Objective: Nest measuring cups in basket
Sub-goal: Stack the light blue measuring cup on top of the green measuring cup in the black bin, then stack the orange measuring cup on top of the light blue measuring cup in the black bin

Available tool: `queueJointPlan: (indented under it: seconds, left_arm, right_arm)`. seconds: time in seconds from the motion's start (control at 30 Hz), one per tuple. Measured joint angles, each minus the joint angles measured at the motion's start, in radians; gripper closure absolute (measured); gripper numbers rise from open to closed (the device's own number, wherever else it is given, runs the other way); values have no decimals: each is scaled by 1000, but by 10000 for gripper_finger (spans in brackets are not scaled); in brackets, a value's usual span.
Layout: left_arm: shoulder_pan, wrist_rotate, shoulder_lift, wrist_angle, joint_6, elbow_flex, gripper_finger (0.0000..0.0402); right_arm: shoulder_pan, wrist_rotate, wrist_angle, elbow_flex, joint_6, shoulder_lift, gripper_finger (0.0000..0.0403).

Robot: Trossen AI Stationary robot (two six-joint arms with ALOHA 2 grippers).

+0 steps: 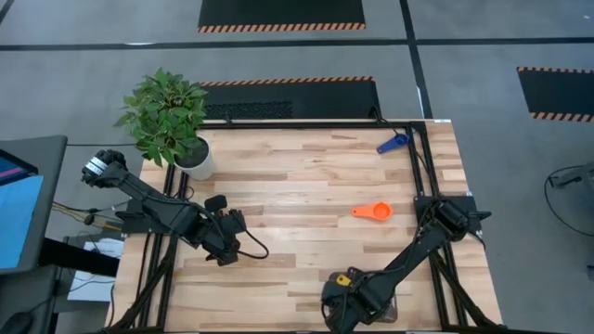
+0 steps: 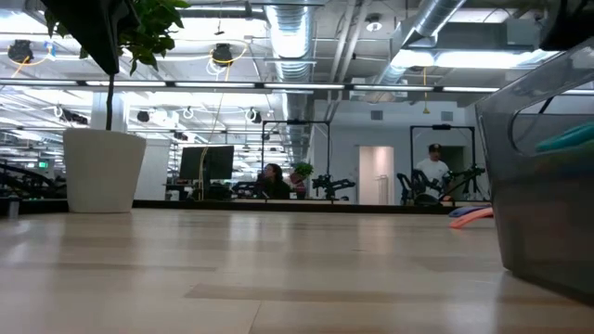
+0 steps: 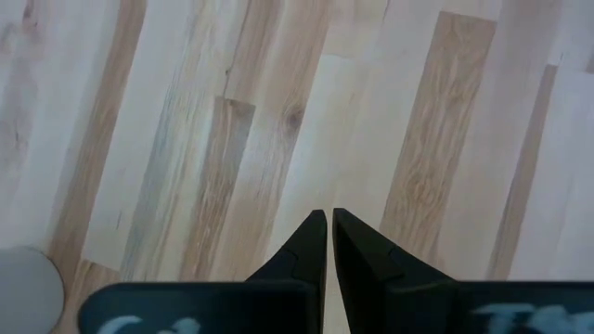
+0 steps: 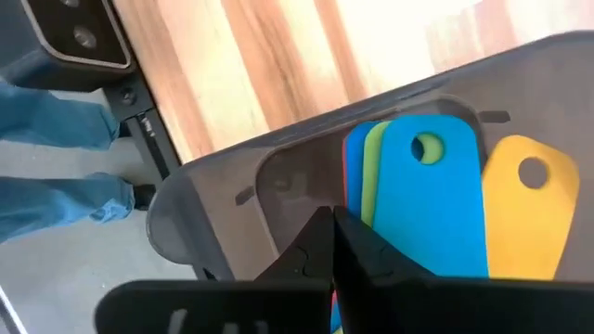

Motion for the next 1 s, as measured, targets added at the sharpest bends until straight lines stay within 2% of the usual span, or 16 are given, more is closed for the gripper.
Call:
queueJointPlan:
  seconds: [0.2,0.4,0.57,0.73,0.9,1.0]
  left_arm:
    - [0,0,0,6,-1,0,391]
    - [0,1,0,6,-1,0,391]
    - [0,1,0,11,-7,0,391]
    - [0,2,0,15,-8,0,391]
    - [0,2,0,18,-8,0,391]
    - [0,2,0,19,-8,0,391]
  right_arm:
    - [-5,13,2,0,-7,0,397]
    - [4,12,79,0,-86,0,380]
    - [11,8,71,0,-106,0,396]
    - [9,8,6,0,-75,0,386]
    - [-4,25,-94,0,45,0,387]
    - [-3,51,-47,-1,-5,-2,396]
